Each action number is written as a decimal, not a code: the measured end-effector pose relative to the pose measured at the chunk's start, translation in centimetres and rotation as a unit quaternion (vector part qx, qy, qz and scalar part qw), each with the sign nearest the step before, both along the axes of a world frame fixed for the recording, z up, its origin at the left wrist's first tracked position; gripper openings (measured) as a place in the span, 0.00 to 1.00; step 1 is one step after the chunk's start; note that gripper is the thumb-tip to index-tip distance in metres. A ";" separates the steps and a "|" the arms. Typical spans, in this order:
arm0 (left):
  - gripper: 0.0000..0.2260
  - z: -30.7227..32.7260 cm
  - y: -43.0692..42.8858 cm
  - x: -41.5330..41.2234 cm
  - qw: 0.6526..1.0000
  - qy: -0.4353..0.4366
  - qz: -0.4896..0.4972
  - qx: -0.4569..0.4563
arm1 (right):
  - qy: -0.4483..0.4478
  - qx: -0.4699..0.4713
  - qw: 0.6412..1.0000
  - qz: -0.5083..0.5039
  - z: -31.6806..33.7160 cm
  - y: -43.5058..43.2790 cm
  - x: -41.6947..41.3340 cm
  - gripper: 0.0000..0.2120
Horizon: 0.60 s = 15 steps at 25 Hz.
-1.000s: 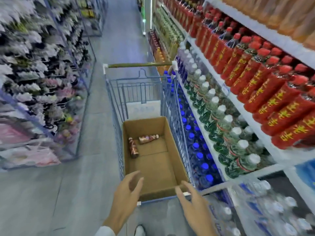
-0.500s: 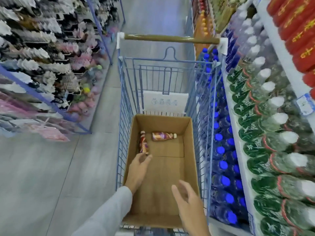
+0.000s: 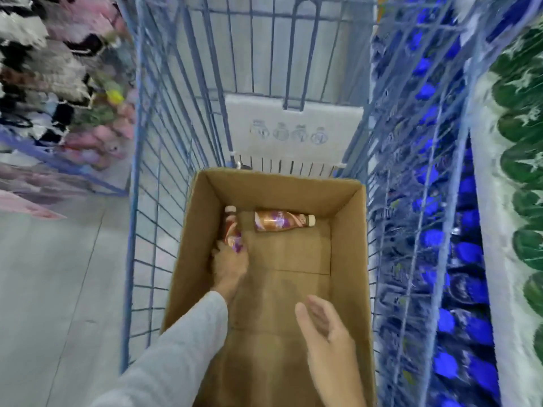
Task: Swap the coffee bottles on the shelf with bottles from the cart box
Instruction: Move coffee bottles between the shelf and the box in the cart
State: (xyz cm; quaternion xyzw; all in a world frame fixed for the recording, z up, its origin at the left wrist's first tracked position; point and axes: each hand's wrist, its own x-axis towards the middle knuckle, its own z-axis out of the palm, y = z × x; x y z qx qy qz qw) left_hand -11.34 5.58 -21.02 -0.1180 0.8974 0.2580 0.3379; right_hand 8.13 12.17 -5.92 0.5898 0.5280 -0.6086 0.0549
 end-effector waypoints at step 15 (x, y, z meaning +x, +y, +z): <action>0.21 9.2 -6.3 7.6 0.961 -0.083 0.186 0.186 | 0.032 -0.179 0.969 -0.167 -15.8 6.3 -16.7 0.27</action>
